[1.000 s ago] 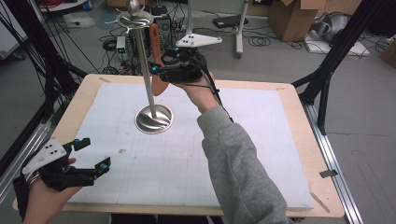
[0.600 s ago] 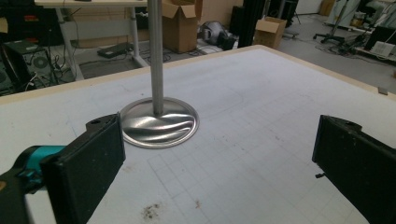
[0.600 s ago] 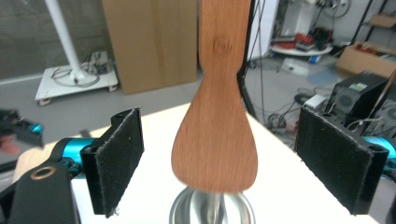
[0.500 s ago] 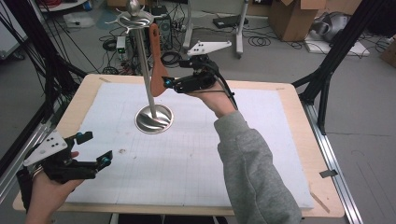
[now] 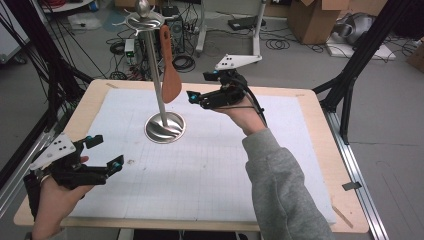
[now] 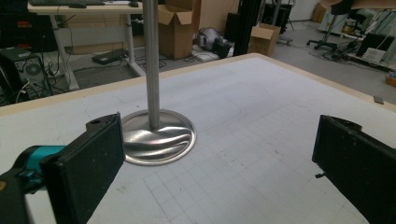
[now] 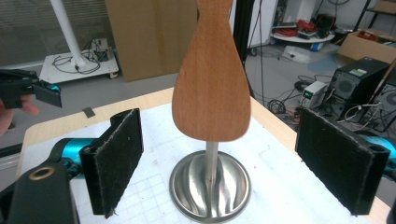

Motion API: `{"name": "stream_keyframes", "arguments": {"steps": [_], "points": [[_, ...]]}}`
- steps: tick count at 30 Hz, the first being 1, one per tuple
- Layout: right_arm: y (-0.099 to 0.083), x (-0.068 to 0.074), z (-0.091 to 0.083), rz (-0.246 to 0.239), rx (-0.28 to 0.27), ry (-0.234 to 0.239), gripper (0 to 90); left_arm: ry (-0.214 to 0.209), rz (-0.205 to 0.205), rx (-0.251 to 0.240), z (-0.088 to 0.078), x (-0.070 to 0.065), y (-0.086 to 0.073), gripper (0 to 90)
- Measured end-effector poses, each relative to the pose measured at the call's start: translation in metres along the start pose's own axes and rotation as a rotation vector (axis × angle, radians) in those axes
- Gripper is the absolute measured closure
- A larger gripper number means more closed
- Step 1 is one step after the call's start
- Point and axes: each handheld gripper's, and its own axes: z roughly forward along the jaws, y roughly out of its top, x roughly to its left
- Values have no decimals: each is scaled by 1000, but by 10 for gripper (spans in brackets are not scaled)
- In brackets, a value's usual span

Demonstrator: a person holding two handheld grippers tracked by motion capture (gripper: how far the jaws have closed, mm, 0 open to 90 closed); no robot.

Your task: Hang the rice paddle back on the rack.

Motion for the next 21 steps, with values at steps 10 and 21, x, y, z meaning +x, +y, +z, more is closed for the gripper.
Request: {"name": "stream_keyframes", "arguments": {"steps": [10,21], "points": [[-15,-7,-19,21,1,-17,140,-22,-8,-24,9,3,5,29],[-34,-8,-42,31,10,-47,139,-41,-16,-37,20,5,9,29]]}}
